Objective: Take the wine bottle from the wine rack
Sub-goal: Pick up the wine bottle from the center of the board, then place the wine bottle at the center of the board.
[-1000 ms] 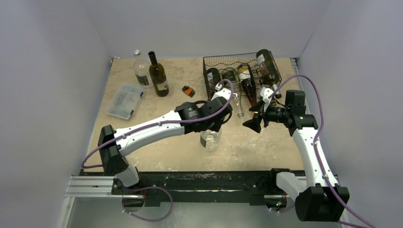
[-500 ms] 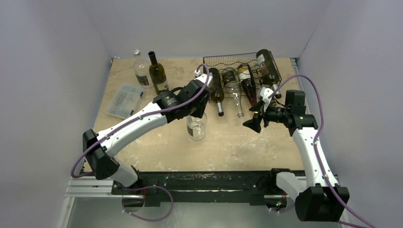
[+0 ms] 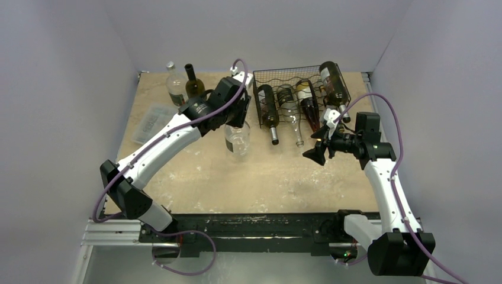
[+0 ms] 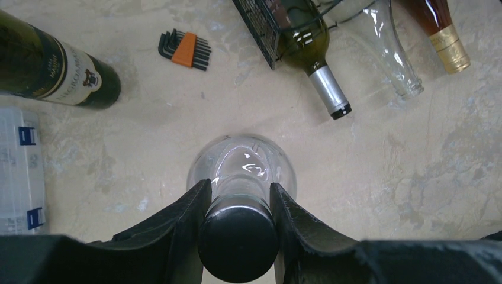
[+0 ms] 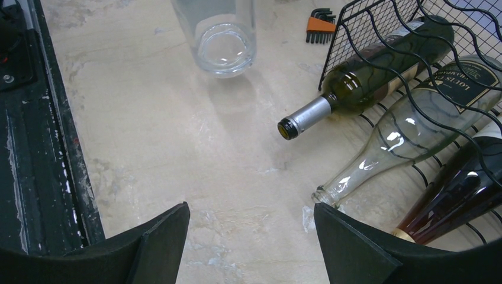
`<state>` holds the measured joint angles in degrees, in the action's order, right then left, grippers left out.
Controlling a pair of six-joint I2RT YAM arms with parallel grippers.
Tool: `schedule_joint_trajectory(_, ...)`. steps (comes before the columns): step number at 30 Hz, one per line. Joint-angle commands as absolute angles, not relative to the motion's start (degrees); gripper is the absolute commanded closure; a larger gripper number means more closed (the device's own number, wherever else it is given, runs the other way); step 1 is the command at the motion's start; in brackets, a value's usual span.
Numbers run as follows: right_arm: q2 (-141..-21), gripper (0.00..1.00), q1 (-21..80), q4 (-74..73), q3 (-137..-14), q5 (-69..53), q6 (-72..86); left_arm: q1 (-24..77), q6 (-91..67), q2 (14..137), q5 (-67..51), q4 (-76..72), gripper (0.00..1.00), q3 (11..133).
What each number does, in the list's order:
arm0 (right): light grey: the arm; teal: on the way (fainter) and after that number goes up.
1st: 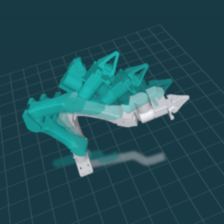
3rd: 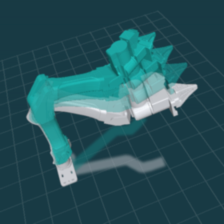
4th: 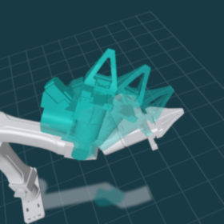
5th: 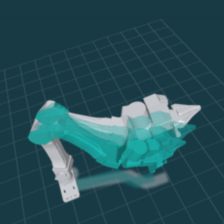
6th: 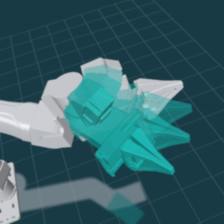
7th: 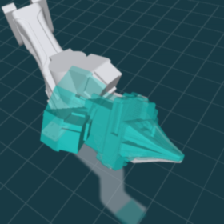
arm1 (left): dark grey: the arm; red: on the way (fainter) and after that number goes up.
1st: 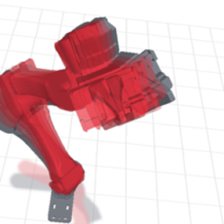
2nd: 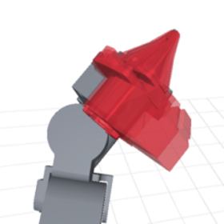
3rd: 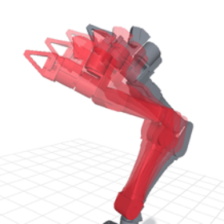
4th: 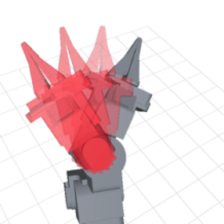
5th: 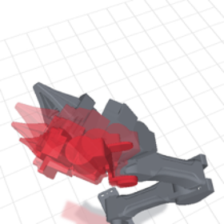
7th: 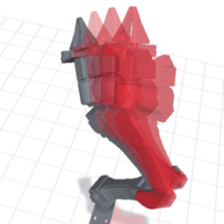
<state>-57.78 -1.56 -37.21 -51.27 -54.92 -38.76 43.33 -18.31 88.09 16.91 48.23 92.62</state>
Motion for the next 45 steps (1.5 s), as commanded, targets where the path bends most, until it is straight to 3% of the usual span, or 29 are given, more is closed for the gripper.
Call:
schedule_joint_trajectory(1, -57.48, 0.19, -1.85, -36.39, -51.23, -54.62, -39.55, 40.41, -14.17, 88.34, 16.87, 40.03, 1.0, 101.59)
schedule_joint_trajectory(17, -57.63, 0.18, -1.85, -36.67, -51.33, -54.14, -40.26, 30.24, -10.85, 99.52, 12.44, 38.27, 1.0, 114.58)
schedule_joint_trajectory(45, -58.01, 0.17, -1.85, -37.53, -51.71, -54.49, -41.07, 24.67, -6.64, 113.6, 18.15, 23.57, 1.0, 125.01)
